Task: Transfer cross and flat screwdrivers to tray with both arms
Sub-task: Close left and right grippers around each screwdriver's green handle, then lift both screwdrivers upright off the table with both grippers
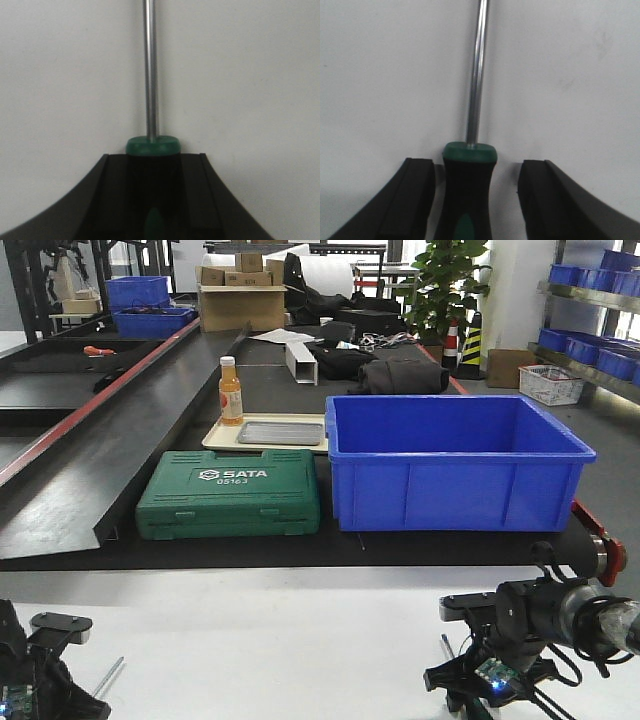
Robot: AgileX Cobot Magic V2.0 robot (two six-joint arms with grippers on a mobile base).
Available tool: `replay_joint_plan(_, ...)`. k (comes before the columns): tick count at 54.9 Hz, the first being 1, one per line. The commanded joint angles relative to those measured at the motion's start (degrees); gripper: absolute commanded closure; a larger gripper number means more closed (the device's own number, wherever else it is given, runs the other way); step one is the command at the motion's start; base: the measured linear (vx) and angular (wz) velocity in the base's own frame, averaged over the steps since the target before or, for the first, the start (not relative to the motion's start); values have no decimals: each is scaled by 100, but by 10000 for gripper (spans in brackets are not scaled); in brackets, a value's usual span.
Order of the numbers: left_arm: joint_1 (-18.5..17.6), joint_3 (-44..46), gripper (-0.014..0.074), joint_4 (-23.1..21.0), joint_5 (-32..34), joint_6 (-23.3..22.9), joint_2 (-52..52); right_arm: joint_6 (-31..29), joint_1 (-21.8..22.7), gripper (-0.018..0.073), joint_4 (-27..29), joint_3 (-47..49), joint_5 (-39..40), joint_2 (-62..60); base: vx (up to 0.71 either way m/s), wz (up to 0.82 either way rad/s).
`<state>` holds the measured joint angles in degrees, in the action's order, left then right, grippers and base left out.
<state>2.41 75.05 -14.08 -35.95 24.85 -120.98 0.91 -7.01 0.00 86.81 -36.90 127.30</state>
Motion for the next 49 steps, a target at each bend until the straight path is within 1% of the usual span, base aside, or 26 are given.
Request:
replay_joint_plan(1, -27, 83, 596, -136, 13, -66, 239, 3, 12, 197, 60, 184, 149, -319, 0, 0)
replay_joint_plan(8, -27, 83, 596, -170, 5, -66, 253, -4, 12, 310, 82, 184, 7, -294, 0, 0)
replay_joint_plan(14, -27, 88, 596, -276, 10, -66, 293, -11, 12, 439, 76, 184, -77, -294, 0, 0)
replay_joint_plan(21, -27, 88, 596, -281, 25, -66, 419, -91, 12, 574, 97, 184, -216, -326, 0, 0)
replay_joint_plan(30, -27, 88, 596, -352, 116, -66, 825, -183, 12, 572, 110, 184, -330, -712, 0, 0)
replay_joint_plan(36, -27, 88, 596, -700, 292, -61, 1283, -216, 12, 571, 212, 184, -246, -1214, 0, 0)
replay_joint_plan(41, -27, 83, 596, -1078, 463, -44, 1744, -241, -34, 570, 271, 184, -130, -1683, 0, 0)
replay_joint_plan(49, -158, 83, 596, -1515, 540, 53, 2548, -586, -324, 569, 270, 184, 95, -2511, 0, 0)
